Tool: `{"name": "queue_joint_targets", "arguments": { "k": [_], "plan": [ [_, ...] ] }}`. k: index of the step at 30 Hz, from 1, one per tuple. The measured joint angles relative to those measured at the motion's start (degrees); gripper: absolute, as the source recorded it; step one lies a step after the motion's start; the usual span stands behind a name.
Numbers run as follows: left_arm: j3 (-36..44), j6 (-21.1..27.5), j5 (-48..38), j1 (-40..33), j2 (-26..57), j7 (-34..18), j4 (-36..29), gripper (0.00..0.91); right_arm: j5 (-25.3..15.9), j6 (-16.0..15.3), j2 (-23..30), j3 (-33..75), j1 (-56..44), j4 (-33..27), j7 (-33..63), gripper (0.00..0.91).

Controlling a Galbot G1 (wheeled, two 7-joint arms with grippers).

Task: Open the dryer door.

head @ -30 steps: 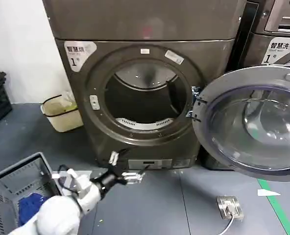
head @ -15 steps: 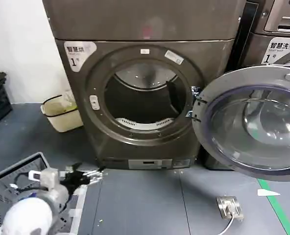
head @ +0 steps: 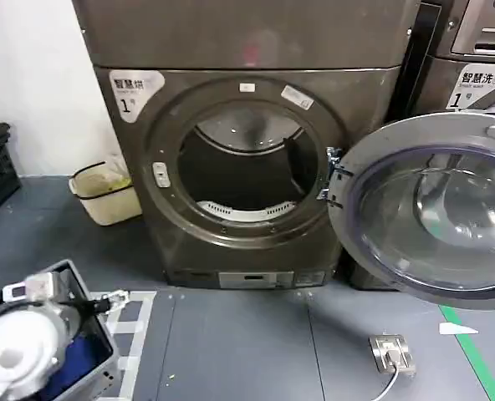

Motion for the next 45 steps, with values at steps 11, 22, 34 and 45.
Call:
{"name": "queue_joint_targets", "arguments": {
  "k": [11, 22, 34, 45],
  "plan": [
    [-3.9, -5.8, -17.0, 0.9, 3.4, -8.7, 4.4, 0.907, 0.1, 0.0, 0.7, 0.4, -0.2, 0.0, 0.2, 0.907],
    [-5.4, -7.1, -23.2, 0.4, 4.1, -11.2, 8.0, 0.907, 0.4, 0.5, 1.0, 0.4, -0.2, -0.2, 0.2, 0.907],
    [-6.7, -5.5, -27.8, 1.1, 5.2, -13.2, 11.1, 0.907, -0.1, 1.5, 1.3, 0.1, 0.0, -0.3, -0.1, 0.907],
    [-6.6, -2.5, -33.7, 0.8, 5.1, -14.7, 13.5, 0.907, -0.2, 2.1, 1.3, 0.2, -0.3, -0.7, -0.2, 0.907]
  ]
}}
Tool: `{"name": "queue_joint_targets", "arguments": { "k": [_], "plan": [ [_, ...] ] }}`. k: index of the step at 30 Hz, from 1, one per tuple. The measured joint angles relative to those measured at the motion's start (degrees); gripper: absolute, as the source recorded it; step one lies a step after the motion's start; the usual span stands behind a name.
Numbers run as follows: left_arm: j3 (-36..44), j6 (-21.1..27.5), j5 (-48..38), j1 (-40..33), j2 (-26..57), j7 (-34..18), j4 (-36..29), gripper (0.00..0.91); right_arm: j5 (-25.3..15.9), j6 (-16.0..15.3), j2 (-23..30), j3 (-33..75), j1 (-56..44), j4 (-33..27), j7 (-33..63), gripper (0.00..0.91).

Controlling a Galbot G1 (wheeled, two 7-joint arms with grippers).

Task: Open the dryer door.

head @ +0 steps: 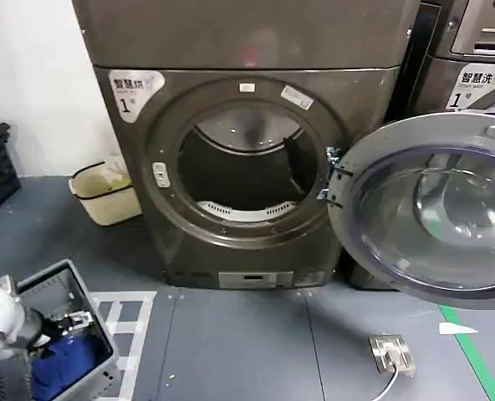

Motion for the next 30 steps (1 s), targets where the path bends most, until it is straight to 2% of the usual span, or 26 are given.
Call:
{"name": "queue_joint_targets", "arguments": {
  "k": [19, 30],
  "plan": [
    [0.2, 2.0, -1.1, -0.5, -0.7, -0.1, 5.0, 0.907, -0.8, 1.0, 0.3, 0.0, 0.0, -0.6, -0.1, 0.907],
    [0.2, 2.1, -0.8, -1.1, -0.4, 0.4, 5.7, 0.907, -0.9, 1.2, 0.6, 0.0, 0.0, -0.7, -0.4, 0.907]
  ]
}}
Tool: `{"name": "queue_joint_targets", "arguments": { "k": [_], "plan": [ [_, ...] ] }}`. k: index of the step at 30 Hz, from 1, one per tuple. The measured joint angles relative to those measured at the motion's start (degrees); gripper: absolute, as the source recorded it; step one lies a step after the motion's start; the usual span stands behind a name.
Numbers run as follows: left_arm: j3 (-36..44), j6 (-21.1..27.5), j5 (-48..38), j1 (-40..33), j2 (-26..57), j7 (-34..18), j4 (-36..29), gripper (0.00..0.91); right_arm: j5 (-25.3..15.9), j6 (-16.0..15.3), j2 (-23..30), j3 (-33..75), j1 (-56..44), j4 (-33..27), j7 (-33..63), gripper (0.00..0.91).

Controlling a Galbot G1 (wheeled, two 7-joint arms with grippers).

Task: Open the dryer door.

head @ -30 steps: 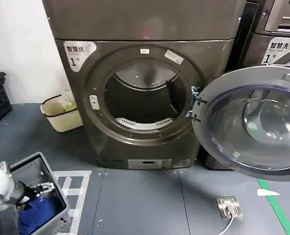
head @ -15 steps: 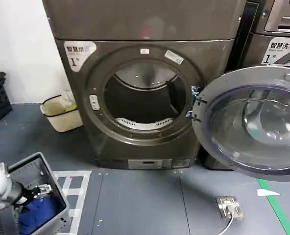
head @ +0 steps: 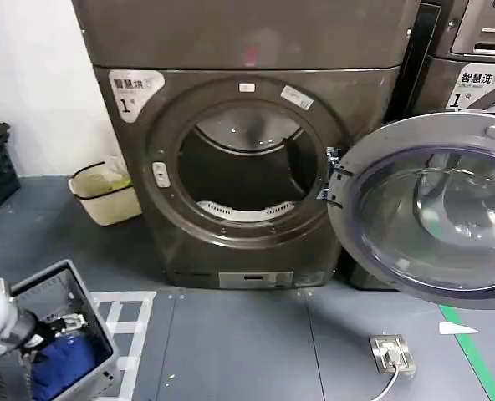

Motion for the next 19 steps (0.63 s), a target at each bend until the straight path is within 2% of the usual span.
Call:
{"name": "queue_joint_targets", "arguments": {
  "k": [19],
  "plan": [
    [0.0, 0.0, 1.1, 0.1, 0.3, 0.9, 0.2, 0.907, -0.1, 0.2, 0.2, -0.1, 0.1, -0.2, -0.4, 0.907]
  ]
}}
